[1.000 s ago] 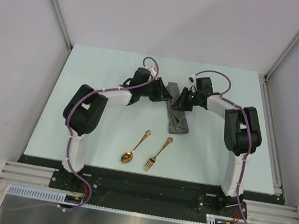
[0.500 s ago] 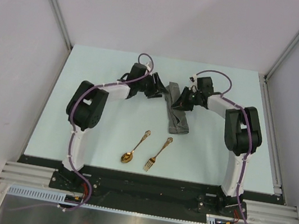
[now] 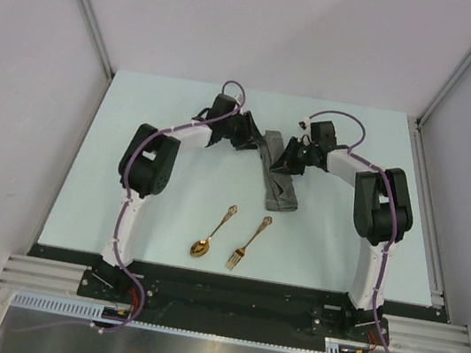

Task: Fold the napkin into a case and place the utensils inside
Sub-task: Fold the 2/3-rectangle-folded napkin at the center of the board.

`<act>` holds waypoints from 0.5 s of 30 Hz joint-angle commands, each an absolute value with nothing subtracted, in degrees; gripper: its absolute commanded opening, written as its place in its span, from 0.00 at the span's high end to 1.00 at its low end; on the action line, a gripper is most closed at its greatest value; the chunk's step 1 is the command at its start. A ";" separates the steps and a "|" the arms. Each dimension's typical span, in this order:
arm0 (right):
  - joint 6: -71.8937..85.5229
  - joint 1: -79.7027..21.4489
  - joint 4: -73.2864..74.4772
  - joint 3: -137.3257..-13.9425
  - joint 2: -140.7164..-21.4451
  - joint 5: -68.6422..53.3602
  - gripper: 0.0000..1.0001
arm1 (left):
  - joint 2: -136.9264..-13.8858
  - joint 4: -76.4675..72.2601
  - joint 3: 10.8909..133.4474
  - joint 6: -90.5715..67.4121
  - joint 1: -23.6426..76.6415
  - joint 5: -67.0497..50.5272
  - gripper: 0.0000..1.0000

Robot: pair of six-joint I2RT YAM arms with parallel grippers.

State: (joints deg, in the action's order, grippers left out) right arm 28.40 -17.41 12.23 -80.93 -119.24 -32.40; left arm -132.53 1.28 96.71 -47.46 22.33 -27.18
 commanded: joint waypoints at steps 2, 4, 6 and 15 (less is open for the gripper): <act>26.98 -17.58 13.36 -82.97 -116.90 -32.61 0.89 | -133.15 0.26 99.67 -46.93 22.24 -27.77 0.64; 26.55 -17.67 13.71 -82.97 -116.28 -32.52 0.89 | -133.59 -1.22 100.63 -47.02 22.24 -27.86 0.76; 26.02 -17.67 14.76 -82.97 -115.67 -32.00 0.89 | -133.94 -0.88 101.51 -46.76 22.24 -27.77 0.83; 24.26 -17.93 16.88 -81.56 -114.52 -31.90 0.90 | -134.12 -1.15 103.36 -46.49 22.15 -27.33 1.00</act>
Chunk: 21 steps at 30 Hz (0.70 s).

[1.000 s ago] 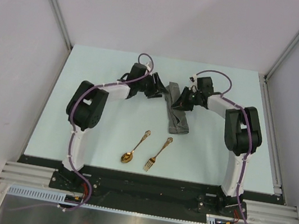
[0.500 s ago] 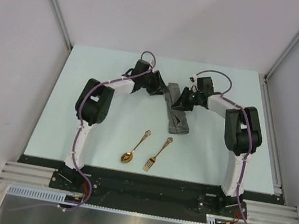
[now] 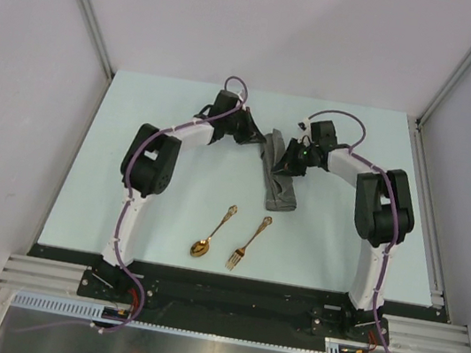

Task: Fold the napkin into a case and place the utensils inside
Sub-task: Fold the 2/3-rectangle-folded napkin at the center of the board.

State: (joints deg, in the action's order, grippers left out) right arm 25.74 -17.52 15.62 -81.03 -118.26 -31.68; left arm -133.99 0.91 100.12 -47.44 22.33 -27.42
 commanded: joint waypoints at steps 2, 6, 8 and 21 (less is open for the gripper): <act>24.26 -18.19 16.44 -81.04 -113.91 -31.82 0.90 | -134.56 -0.97 103.88 -46.49 22.15 -27.42 1.00; 24.35 -18.46 15.65 -80.95 -113.90 -32.34 0.91 | -135.61 -1.14 104.85 -46.76 22.15 -28.03 1.00; 24.43 -18.54 15.29 -81.65 -115.22 -32.87 0.90 | -135.79 -1.67 104.85 -46.76 22.15 -28.39 0.98; 23.20 -18.46 16.08 -82.62 -118.91 -32.70 0.90 | -133.33 -5.71 103.01 -45.97 22.15 -31.11 0.43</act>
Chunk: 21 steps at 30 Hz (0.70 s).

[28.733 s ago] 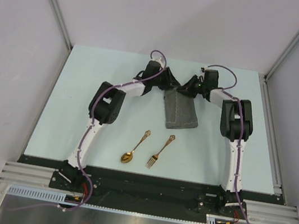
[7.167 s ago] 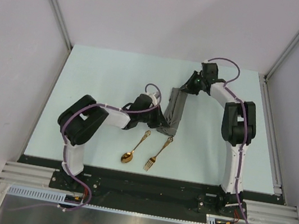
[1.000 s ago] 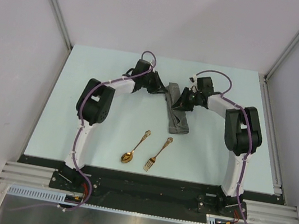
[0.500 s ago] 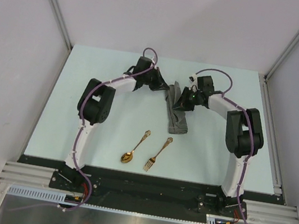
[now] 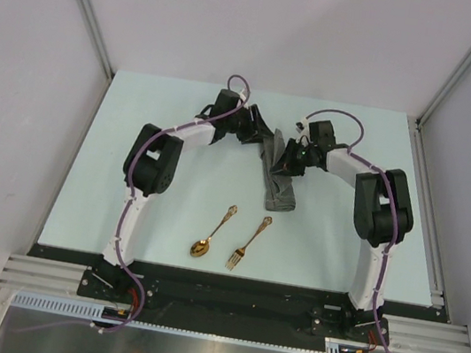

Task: Fold the napkin into a case and place the utensils inside
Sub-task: Fold the 2/3-rectangle-folded napkin at the center of the board.

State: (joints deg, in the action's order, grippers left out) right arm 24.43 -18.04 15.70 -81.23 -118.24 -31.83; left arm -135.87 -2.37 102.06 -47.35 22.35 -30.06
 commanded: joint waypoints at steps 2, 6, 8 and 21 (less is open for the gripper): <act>23.03 -18.46 16.08 -82.88 -119.18 -32.70 0.90 | -133.24 -5.89 102.31 -46.14 22.24 -31.03 0.39; 22.76 -18.37 16.35 -83.32 -119.62 -32.70 0.90 | -131.49 -8.96 98.27 -46.40 22.24 -30.50 0.36; 22.85 -18.37 16.43 -83.67 -119.88 -32.78 0.91 | -129.38 -12.54 94.42 -47.10 22.15 -29.89 0.36; 22.41 -18.54 17.14 -85.16 -120.41 -32.96 0.91 | -127.09 -21.35 90.00 -48.60 22.41 -29.36 0.14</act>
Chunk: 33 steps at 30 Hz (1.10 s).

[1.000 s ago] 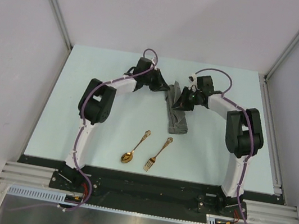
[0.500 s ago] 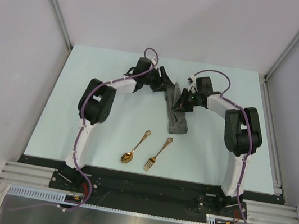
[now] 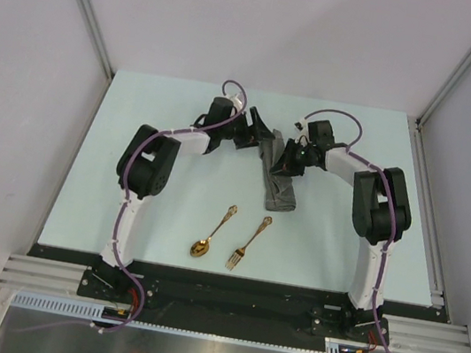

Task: Fold the napkin into a case and place the utensils inside
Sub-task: Fold the 2/3-rectangle-folded napkin at the center of the board.

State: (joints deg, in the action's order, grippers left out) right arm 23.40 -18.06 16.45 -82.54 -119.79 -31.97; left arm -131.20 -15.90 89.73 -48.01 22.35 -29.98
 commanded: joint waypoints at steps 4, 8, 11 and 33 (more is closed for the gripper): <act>22.41 -18.72 17.23 -85.43 -120.32 -32.87 0.91 | -129.54 -13.47 95.61 -46.32 22.85 -28.56 0.16; 22.32 -18.81 17.49 -85.60 -120.50 -32.87 0.91 | -129.72 -13.45 96.23 -46.93 23.03 -27.34 0.26; 22.32 -18.81 17.31 -85.52 -120.59 -32.78 0.91 | -131.04 -10.38 98.78 -46.76 23.20 -27.16 0.26; 21.97 -18.81 17.58 -86.13 -121.20 -32.96 0.91 | -131.58 4.31 104.07 -41.32 25.05 -19.35 0.16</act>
